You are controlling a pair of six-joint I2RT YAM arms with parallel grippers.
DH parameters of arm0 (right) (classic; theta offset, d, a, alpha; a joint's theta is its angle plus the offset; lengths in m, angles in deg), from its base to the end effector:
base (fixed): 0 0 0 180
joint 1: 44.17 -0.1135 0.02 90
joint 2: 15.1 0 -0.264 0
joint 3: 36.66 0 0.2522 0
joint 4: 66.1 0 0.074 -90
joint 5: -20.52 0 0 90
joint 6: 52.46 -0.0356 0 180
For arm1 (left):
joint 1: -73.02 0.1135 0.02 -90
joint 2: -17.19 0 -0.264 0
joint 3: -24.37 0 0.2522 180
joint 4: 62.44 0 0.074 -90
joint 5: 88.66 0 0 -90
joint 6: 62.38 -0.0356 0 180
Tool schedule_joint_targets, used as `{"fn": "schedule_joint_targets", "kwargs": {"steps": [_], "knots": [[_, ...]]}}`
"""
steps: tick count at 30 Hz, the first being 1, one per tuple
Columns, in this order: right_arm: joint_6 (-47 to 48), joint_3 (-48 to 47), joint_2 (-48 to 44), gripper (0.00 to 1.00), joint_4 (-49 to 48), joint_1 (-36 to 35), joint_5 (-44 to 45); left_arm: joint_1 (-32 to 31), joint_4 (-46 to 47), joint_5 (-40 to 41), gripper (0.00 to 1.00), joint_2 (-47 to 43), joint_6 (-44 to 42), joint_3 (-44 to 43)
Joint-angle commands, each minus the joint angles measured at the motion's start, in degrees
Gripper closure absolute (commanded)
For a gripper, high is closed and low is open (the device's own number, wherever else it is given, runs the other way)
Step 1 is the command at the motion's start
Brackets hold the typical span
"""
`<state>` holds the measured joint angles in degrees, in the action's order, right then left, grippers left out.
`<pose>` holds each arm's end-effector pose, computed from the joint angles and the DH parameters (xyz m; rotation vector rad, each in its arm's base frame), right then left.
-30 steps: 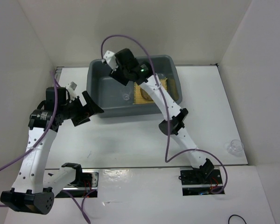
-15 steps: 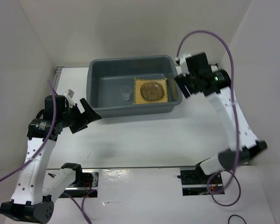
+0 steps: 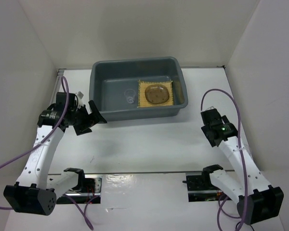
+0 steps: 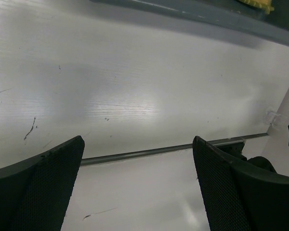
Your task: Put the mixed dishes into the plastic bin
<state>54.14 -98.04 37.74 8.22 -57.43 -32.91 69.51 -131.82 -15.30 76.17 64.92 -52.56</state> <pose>0.1528 0.0142 0.2678 -0.4934 2.5685 -0.8780 0.1903 -0.0219 0.3329 -0.6118 2.4599 -0.6558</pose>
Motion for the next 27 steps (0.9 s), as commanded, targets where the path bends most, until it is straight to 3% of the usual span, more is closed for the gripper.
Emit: {"fn": "schedule_joint_targets", "kwargs": {"steps": [1, 7, 15, 27], "knots": [[1.15, 6.27, -4.23, 0.22, -6.94, 2.52, 5.61, 0.34, 0.33, -1.73, 0.01, 0.95, -2.32, -0.63], [10.2, 13.95, -7.66, 0.22, -13.79, 15.27, 3.15, 0.34, -1.51, -2.34, 0.01, 1.58, -2.85, -0.63], [10.21, 20.37, -8.28, 0.22, -20.82, 15.28, 6.14, 0.34, -3.44, -2.34, 0.01, 2.1, -2.32, -1.33], [9.06, 21.86, -10.21, 0.24, -20.82, 15.89, 2.18, 0.34, -4.68, -1.2, 0.01, 3.16, -2.85, -1.95]]}}
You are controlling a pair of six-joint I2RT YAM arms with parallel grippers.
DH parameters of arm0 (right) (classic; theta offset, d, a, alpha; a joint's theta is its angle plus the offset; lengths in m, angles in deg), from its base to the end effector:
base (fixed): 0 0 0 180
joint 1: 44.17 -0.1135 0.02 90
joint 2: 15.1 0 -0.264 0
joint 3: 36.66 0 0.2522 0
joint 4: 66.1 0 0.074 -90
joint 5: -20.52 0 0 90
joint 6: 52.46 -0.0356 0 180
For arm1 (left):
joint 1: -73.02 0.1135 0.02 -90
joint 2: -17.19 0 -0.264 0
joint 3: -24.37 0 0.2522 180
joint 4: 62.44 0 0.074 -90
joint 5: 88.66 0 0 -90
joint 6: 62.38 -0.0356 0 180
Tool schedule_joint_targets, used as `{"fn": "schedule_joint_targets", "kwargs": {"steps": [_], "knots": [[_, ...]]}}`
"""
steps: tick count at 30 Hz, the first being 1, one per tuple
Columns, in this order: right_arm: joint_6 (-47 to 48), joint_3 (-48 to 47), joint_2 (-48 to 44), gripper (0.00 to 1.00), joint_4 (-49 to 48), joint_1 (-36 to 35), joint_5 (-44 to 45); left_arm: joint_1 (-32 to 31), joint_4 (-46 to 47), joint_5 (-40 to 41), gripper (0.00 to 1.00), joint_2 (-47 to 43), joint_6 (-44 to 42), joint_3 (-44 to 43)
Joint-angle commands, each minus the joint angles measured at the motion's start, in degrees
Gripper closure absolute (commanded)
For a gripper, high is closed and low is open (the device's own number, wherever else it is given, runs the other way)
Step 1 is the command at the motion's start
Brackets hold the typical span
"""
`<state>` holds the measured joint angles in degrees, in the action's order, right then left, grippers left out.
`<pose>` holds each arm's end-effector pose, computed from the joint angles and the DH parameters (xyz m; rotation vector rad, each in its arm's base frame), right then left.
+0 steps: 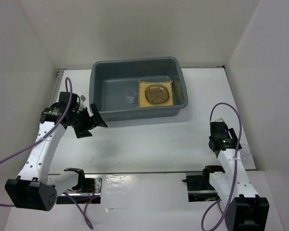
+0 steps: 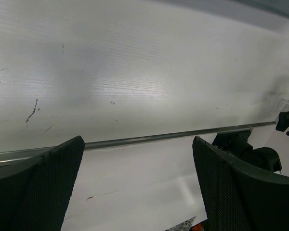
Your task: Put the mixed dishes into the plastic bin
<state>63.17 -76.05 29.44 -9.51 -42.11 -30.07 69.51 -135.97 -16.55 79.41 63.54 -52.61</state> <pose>0.1302 -0.0273 0.1866 -0.3051 2.6234 -1.0732 0.1957 -0.0230 0.3191 -0.6299 2.5867 -0.6449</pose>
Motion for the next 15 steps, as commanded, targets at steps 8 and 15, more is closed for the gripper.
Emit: {"fn": "schedule_joint_targets", "kwargs": {"steps": [8, 15], "knots": [[4.69, 0.4, -8.67, 0.24, -3.72, 6.45, -1.45, 0.34, -1.57, -0.48, 0.01, 1.76, -1.47, -2.52], [5.22, 0.4, -7.53, 0.25, -3.19, 12.34, -7.07, 0.34, -3.25, -0.48, 0.01, 5.19, -3.92, -6.82]]}}
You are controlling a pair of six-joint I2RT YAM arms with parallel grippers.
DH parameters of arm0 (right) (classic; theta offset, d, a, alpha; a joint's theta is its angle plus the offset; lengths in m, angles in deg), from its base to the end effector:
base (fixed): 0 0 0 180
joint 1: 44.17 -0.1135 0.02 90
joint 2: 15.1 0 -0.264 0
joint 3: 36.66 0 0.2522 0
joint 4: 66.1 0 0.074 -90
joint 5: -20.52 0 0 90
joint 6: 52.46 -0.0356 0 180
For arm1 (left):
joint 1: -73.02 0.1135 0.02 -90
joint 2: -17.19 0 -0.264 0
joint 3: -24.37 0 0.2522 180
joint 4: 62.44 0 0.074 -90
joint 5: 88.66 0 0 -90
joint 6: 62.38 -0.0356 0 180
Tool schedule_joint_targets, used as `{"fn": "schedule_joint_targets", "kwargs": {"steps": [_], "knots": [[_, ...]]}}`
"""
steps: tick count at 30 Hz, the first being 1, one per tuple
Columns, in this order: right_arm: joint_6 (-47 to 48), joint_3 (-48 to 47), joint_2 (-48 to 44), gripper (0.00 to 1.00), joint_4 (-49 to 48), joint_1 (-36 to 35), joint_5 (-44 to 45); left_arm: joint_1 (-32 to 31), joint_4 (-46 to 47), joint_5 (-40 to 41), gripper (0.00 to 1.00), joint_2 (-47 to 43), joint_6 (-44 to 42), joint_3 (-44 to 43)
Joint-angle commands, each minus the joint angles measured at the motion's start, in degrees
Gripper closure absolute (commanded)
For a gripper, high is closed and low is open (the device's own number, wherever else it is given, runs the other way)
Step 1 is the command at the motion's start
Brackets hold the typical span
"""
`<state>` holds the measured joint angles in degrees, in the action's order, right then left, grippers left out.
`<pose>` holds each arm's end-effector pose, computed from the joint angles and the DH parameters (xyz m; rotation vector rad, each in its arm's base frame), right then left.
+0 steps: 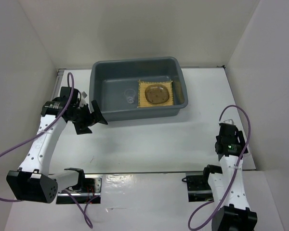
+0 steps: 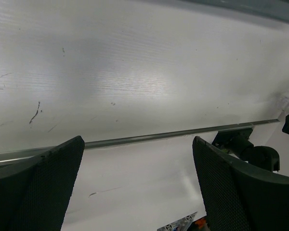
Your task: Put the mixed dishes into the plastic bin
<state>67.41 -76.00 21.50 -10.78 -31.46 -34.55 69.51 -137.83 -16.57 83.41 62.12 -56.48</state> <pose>0.1152 -0.0469 0.2010 -0.1118 2.5624 -1.0613 0.2092 -0.0238 0.3247 -0.6124 2.6229 -0.6296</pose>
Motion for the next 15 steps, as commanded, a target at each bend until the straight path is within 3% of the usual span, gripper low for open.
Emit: {"fn": "schedule_joint_targets", "kwargs": {"steps": [1, 15], "knots": [[0.98, 0.36, 0.4, 0.25, -1.92, 2.31, -2.59, 0.34, -1.39, -0.46, 0.01, 1.2, -2.51, -2.96], [9.32, 0.89, 6.45, 0.24, -1.92, 10.58, -11.99, 0.34, 0.36, -3.35, 0.01, 3.48, -4.89, -1.38]]}}
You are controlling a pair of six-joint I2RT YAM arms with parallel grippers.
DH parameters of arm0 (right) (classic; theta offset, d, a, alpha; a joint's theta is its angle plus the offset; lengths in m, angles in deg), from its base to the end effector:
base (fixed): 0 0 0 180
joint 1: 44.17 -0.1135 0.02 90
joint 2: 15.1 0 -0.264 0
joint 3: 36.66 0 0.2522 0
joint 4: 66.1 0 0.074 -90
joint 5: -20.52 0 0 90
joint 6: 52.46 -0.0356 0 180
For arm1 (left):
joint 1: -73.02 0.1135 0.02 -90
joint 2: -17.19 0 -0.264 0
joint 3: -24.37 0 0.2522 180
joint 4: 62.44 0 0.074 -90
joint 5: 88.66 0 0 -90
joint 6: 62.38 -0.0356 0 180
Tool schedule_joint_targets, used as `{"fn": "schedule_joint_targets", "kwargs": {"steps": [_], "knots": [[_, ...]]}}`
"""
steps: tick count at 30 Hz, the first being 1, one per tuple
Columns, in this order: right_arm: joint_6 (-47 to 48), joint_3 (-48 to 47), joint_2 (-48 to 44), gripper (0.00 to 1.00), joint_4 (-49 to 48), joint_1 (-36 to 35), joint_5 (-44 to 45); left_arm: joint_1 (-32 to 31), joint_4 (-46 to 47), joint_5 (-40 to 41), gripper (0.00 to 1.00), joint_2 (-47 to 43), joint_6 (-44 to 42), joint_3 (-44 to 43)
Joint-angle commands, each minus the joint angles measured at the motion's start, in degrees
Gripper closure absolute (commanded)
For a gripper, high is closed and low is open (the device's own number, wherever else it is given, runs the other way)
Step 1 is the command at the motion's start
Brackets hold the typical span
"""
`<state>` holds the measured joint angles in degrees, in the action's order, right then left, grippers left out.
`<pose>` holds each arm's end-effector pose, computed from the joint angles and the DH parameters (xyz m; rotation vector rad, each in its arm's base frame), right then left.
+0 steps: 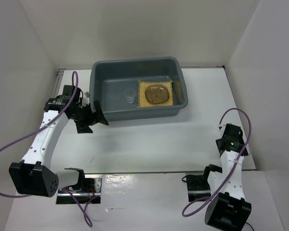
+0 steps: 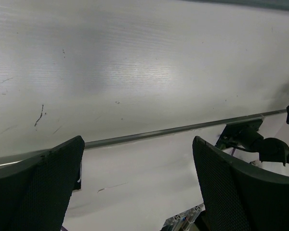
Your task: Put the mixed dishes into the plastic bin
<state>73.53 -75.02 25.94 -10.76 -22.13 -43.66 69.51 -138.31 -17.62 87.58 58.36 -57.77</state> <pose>0.1137 -0.0628 0.1851 -0.1531 2.7231 -0.9238 0.2242 -0.0253 0.3167 -0.5429 2.6884 -0.6228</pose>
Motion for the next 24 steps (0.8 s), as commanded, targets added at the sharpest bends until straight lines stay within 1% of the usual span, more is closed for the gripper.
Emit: {"fn": "schedule_joint_targets", "kwargs": {"steps": [1, 4, 11, 12, 13, 16, 19, 21, 24], "knots": [[3.82, -0.71, 2.73, 0.24, -2.47, 1.77, -2.88, 0.34, 1.63, -3.0, 0.01, -1.3, -0.51, 0.61], [5.06, -1.32, 5.89, 0.24, -3.0, 2.39, -4.2, -0.18, 2.95, -3.62, 0.01, -2.79, 0.89, 3.42], [6.82, -4.75, 12.13, 0.25, -3.0, 2.39, -6.93, -0.18, 4.71, -4.24, 0.01, -4.65, 1.95, 6.32], [7.42, -4.76, 12.14, 0.28, -3.0, 2.39, -7.54, -0.18, 4.71, -4.24, 0.01, -4.65, 1.95, 6.33], [7.43, -4.76, 12.83, 0.33, -3.0, 2.39, -7.54, -0.18, 5.24, -4.24, 0.01, -5.17, 1.95, 6.33], [8.75, -4.76, 14.06, 0.4, -3.69, 2.39, -7.54, -0.18, 5.86, -4.24, 0.01, -5.18, 2.48, 7.38], [9.28, -5.28, 15.73, 0.42, -4.23, 2.39, -7.54, -0.18, 6.38, -4.76, 0.01, -5.7, 3.01, 7.91], [9.28, -6.59, 17.23, 0.46, -4.23, 2.39, -7.54, -0.18, 7.0, -4.77, 0.01, -5.7, 3.53, 8.53], [8.58, -8.26, 18.64, 0.65, -4.23, 2.39, -8.07, -0.18, 8.05, -5.29, 0.01, -6.23, 3.54, 9.75]]}}
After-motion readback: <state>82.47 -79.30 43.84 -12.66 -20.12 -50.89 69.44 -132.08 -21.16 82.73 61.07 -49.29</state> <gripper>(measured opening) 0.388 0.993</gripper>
